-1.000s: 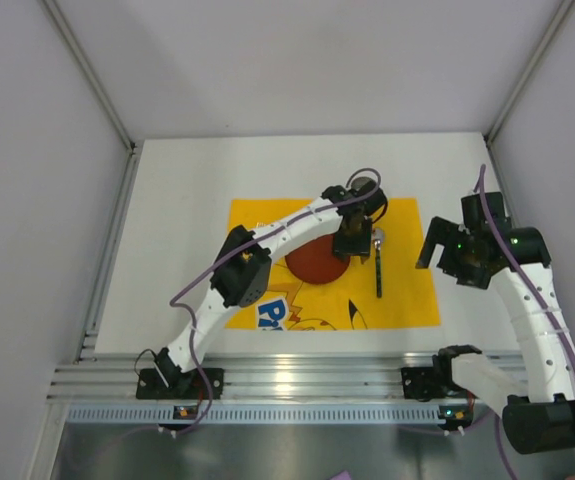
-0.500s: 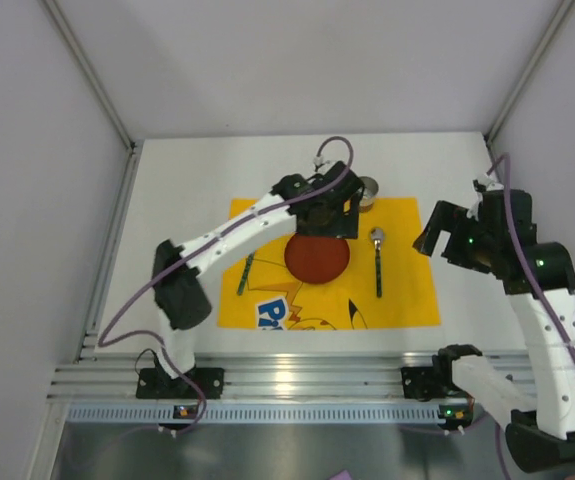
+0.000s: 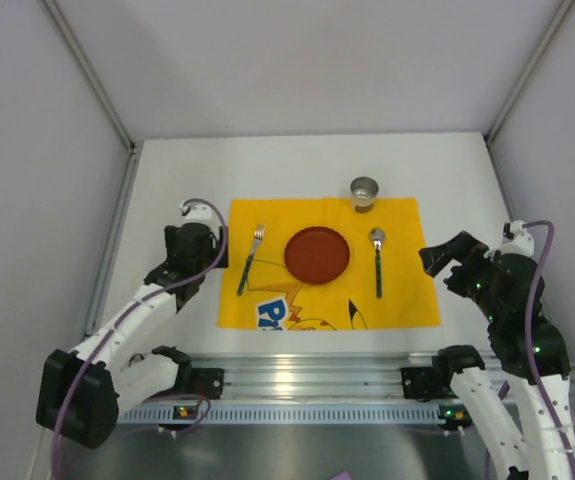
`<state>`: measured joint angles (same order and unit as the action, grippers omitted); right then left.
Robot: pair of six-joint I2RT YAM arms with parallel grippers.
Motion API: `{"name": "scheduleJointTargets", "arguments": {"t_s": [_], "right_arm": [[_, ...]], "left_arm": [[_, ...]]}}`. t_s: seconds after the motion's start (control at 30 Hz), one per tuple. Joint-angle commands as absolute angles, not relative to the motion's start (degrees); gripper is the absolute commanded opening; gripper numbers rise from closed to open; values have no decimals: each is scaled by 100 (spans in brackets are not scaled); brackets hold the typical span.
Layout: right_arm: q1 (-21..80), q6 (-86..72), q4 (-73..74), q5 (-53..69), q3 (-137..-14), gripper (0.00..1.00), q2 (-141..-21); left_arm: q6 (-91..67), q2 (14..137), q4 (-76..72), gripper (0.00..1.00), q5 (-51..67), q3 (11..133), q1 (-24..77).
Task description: Set the dinner table for one person
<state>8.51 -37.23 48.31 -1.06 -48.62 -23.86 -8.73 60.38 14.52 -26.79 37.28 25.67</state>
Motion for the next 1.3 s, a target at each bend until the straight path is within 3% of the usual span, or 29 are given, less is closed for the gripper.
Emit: {"name": "scheduleJointTargets", "arguments": {"t_s": [0.0,0.1,0.27,0.6,0.7,0.8,1.27], "right_arm": [[905,-3990,4096,-184,-4843,100,-2513],[905,-3929,4096,-219,-4878,100,-2619],[905,-3850,4043,-185,-4974,100,-2821],[905,-3850,3788,-26,-5001,100,-3085],[905,-3850,3788,130,-4983,100,-3164],[914,-3806,3788,219,-5027,100,-3243],[905,-3331,3508,123,-4870,100,-3639]], "left_arm": [[-493,5379,-1504,98,-900,2718,1189],[-308,5615,-2678,98,-378,1908,441],[166,6731,-4252,99,-536,1451,352],[-290,8235,-5528,98,-35,1863,45],[-238,9015,-6806,98,-44,1626,44],[-298,8957,-6145,98,-35,1837,44],[-290,8991,-6205,99,-123,1837,35]]}}
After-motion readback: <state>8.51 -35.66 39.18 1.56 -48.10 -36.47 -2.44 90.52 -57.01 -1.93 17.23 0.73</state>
